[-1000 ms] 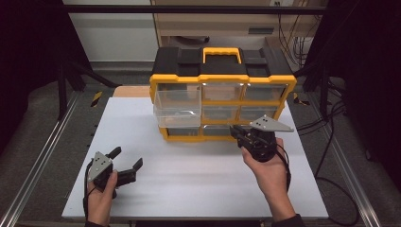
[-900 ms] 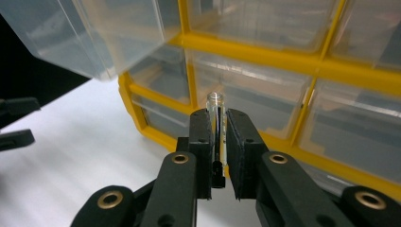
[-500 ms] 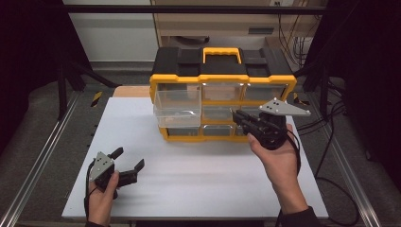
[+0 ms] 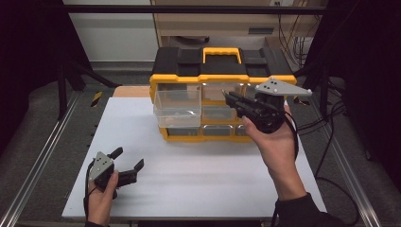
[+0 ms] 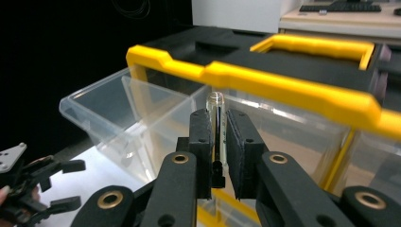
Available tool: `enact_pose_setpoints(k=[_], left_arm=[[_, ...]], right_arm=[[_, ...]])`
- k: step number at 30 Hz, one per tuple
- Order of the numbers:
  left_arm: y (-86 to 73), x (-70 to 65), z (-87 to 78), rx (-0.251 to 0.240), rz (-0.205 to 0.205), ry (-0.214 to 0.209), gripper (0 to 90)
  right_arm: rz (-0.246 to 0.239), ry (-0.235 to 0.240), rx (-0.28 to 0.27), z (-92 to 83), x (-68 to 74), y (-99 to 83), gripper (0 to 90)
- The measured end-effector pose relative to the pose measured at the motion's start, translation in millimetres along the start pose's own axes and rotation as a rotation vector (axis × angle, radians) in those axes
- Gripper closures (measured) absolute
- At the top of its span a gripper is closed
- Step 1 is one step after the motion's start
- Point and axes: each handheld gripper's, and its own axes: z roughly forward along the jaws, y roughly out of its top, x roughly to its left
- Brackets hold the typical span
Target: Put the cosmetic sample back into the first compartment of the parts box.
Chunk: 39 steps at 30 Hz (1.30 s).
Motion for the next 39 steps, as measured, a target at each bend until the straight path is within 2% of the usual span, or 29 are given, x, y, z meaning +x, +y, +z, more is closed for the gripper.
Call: enact_pose_setpoints(k=[9,16,22,31,39], left_arm=[[-0.2,0.2,0.5,-0.001,0.0,0.005,5.5],[-0.3,1.3,1.9,0.007,0.005,0.014,4.9],[-0.4,0.3,2.1,0.009,0.006,0.011,4.8],[-0.4,5.3,-0.4,0.001,-0.015,0.021,4.8],[-0.3,6.0,-0.6,-0.001,-0.02,0.021,4.8]], right_arm=[[-0.013,-0.001,-0.021,9.6,1.3,23.2,80.9],[-0.004,0.002,-0.02,19.2,2.8,29.7,80.9],[-0.02,0.023,-0.023,27.1,10.1,36.4,80.9],[-0.019,0.043,-0.041,31.5,16.9,39.6,80.9],[-0.017,0.06,-0.034,37.7,21.8,38.5,80.9]])
